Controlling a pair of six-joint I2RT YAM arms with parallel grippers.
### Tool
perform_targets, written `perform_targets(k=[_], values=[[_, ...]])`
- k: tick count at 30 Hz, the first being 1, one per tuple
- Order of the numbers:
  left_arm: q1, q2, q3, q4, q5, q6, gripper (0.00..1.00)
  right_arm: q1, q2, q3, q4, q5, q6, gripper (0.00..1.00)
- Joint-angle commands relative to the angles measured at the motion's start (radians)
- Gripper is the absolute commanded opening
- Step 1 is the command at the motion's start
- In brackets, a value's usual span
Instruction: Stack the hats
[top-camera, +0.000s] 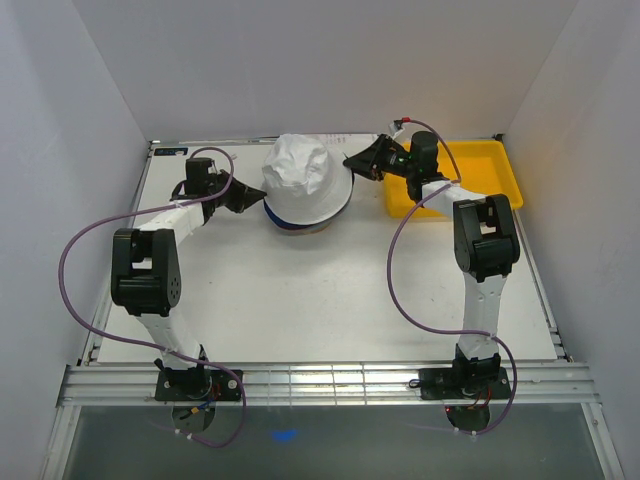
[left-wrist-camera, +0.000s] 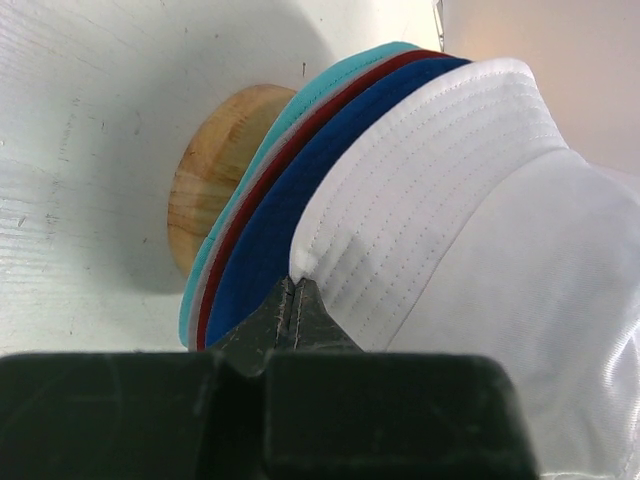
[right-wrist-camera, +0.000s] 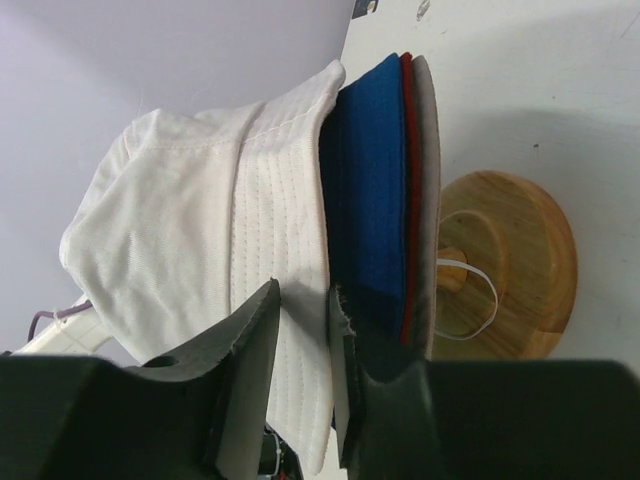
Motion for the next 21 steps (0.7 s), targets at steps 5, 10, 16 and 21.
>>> perform_targets(k=[5, 10, 16, 21], values=[[0.014, -0.001, 0.04, 0.003, -0.018, 0.027, 0.0, 0.005, -0.013, -0.004, 0.065, -0.021, 0.012, 0.2], [0.014, 0.005, 0.045, -0.008, -0.027, 0.036, 0.0, 0.004, -0.012, -0.009, 0.016, -0.006, -0.023, 0.12], [0.016, 0.028, 0.044, -0.033, -0.049, 0.051, 0.0, 0.005, -0.009, 0.014, -0.197, 0.062, -0.154, 0.08], [0.016, 0.06, 0.028, -0.043, -0.067, 0.068, 0.0, 0.004, -0.006, 0.011, -0.286, 0.1, -0.215, 0.08]])
